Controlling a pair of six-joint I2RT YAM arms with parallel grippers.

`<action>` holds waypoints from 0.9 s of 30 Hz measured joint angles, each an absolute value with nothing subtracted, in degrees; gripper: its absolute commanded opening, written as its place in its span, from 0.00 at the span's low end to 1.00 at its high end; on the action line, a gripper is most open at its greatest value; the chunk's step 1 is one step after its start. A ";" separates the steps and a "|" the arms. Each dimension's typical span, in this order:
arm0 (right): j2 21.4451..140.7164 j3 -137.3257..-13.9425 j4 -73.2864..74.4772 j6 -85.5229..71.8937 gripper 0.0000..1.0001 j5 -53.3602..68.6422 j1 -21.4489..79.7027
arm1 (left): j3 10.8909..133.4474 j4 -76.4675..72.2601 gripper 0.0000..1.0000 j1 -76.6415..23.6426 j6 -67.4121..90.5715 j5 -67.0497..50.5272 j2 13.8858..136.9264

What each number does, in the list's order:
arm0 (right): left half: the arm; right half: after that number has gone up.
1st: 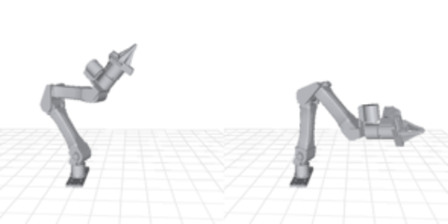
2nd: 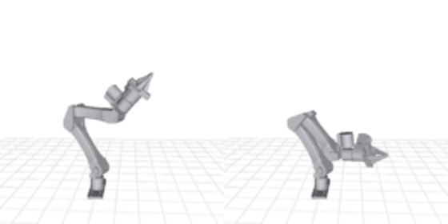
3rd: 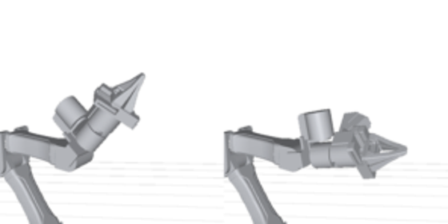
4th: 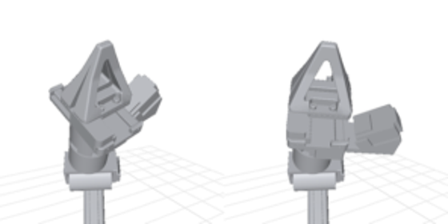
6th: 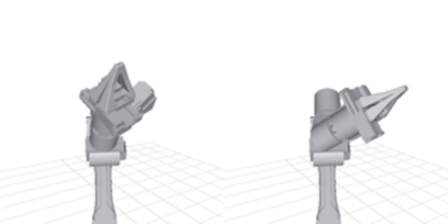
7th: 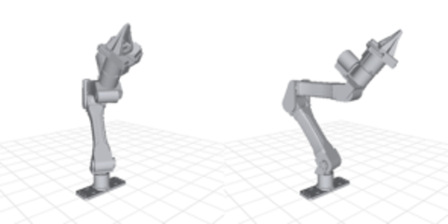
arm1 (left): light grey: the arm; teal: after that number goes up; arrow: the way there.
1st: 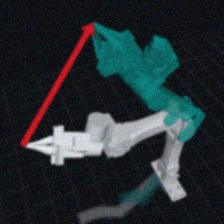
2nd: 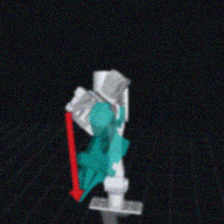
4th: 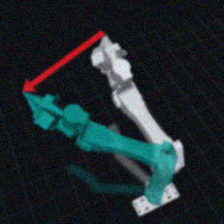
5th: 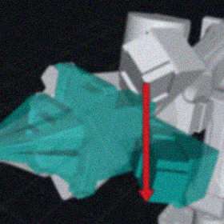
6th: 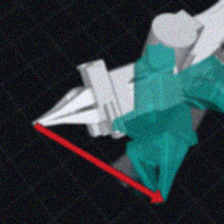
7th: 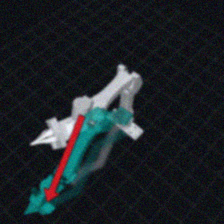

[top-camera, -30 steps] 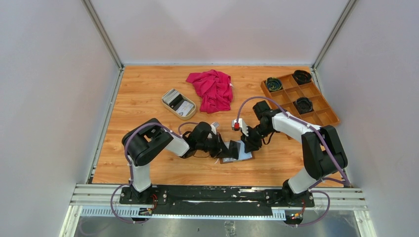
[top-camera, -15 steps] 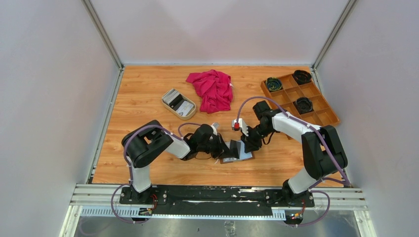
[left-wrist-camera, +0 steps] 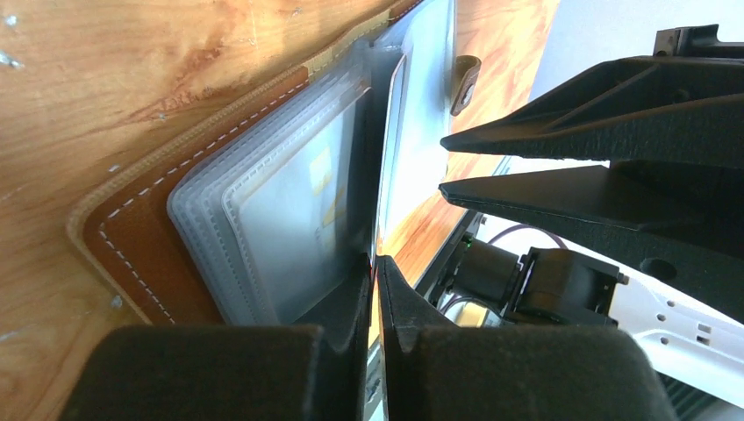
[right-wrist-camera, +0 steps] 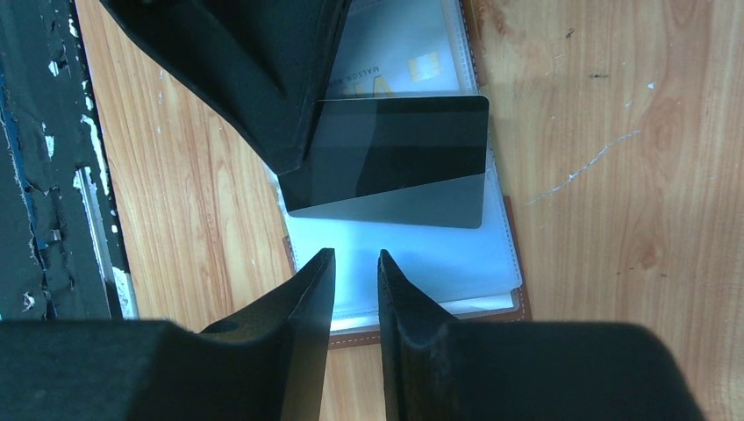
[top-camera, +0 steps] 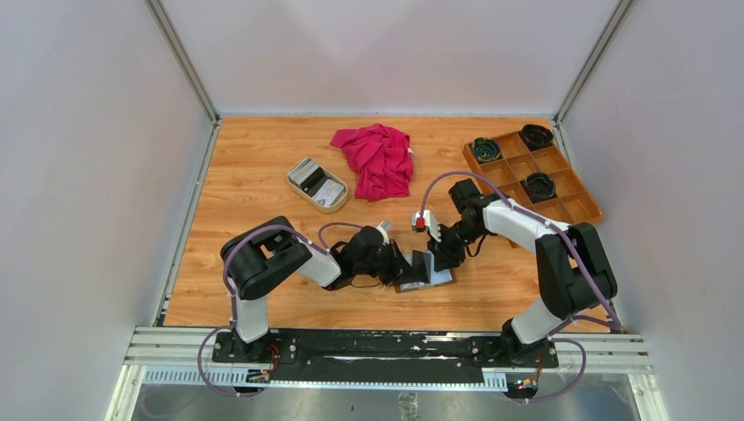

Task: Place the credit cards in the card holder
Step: Insert the credit card into the card holder.

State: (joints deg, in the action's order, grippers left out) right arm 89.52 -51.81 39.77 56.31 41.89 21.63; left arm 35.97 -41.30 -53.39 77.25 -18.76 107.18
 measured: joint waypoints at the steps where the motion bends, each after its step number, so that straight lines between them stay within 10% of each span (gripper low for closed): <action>1: 89.52 -51.81 39.77 56.29 0.28 41.91 21.63 | 35.92 -41.39 0.06 -53.43 77.47 -18.72 107.18; 27: 91.53 -52.05 39.79 54.92 0.25 41.89 21.63 | 34.89 -45.28 0.00 -56.58 84.60 -11.03 108.18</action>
State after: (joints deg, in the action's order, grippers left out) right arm 91.53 -52.05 39.79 54.92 41.89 21.63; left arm 34.89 -45.28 -56.58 84.60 -11.03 108.18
